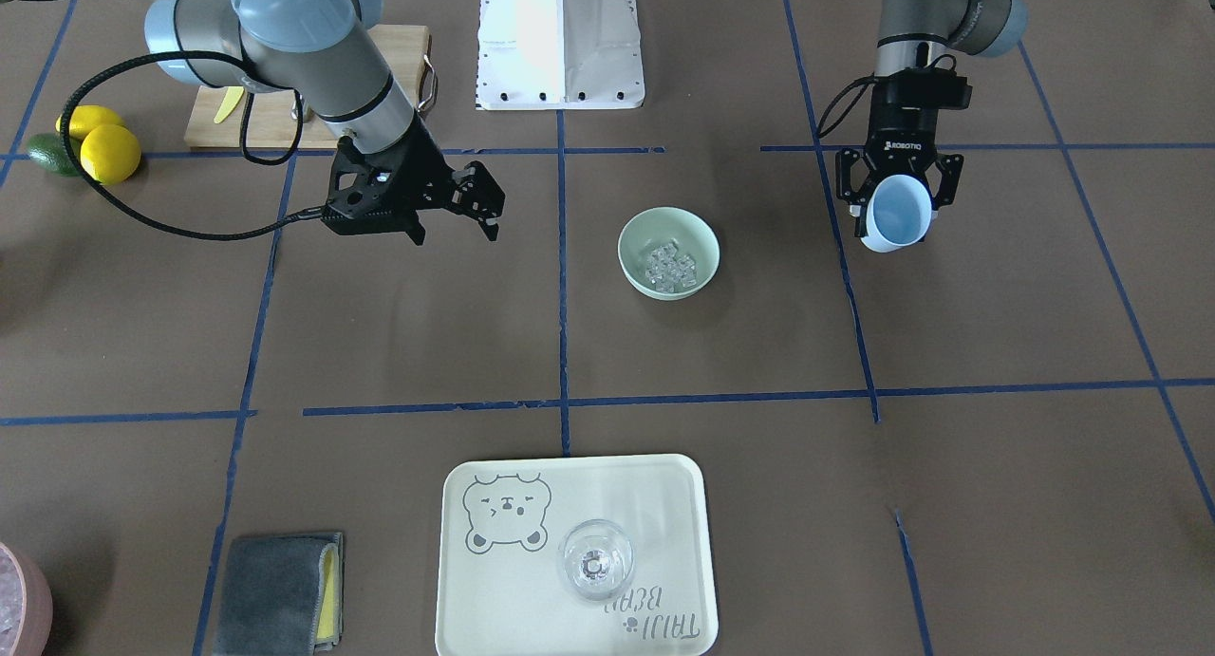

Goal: Pour ice into bowl

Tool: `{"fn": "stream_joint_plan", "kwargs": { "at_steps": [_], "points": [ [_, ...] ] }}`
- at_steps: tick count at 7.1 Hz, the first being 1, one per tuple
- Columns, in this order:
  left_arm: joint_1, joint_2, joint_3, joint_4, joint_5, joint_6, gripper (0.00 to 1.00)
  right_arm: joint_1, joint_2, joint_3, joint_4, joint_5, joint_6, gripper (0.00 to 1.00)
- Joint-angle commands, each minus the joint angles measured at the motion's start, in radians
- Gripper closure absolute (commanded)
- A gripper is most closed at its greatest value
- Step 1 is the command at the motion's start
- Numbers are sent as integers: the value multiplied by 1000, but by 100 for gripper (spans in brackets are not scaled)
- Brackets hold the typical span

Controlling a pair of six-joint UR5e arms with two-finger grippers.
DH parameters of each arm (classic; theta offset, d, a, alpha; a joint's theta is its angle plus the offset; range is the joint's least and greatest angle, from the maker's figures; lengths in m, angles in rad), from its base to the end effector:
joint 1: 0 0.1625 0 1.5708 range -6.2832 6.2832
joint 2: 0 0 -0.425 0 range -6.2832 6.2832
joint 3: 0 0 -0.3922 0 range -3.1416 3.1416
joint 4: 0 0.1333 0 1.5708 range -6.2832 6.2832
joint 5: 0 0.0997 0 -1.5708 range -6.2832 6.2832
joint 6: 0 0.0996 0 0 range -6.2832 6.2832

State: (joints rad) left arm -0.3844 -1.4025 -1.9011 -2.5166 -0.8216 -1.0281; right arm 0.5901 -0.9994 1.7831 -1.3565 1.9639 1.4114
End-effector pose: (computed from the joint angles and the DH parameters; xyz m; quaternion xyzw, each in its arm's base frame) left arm 0.3192 -0.3461 0.4616 0.4972 0.2987 -0.1293 0.8042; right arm -0.4780 -0.4346 0.2092 0.0122 -0.4995 0.0927 0.8612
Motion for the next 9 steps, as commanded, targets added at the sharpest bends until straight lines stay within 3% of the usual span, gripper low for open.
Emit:
{"fn": "stream_joint_plan", "kwargs": {
  "at_steps": [1, 6, 8, 9],
  "points": [
    [-95, 22, 37, -22, -43, -45, 100, -45, 103, -97, 0, -43, 39, 0],
    [-110, 59, 119, -50, -34, -210, 100, -187, 307, -350, -4, -191, 75, 4],
    [-110, 59, 123, -50, -34, -214, 100, -193, 308, -379, -3, -191, 67, 14],
    [-110, 60, 137, -66, -33, -251, 100, -193, 308, -381, -3, -191, 67, 25]
  ]
}}
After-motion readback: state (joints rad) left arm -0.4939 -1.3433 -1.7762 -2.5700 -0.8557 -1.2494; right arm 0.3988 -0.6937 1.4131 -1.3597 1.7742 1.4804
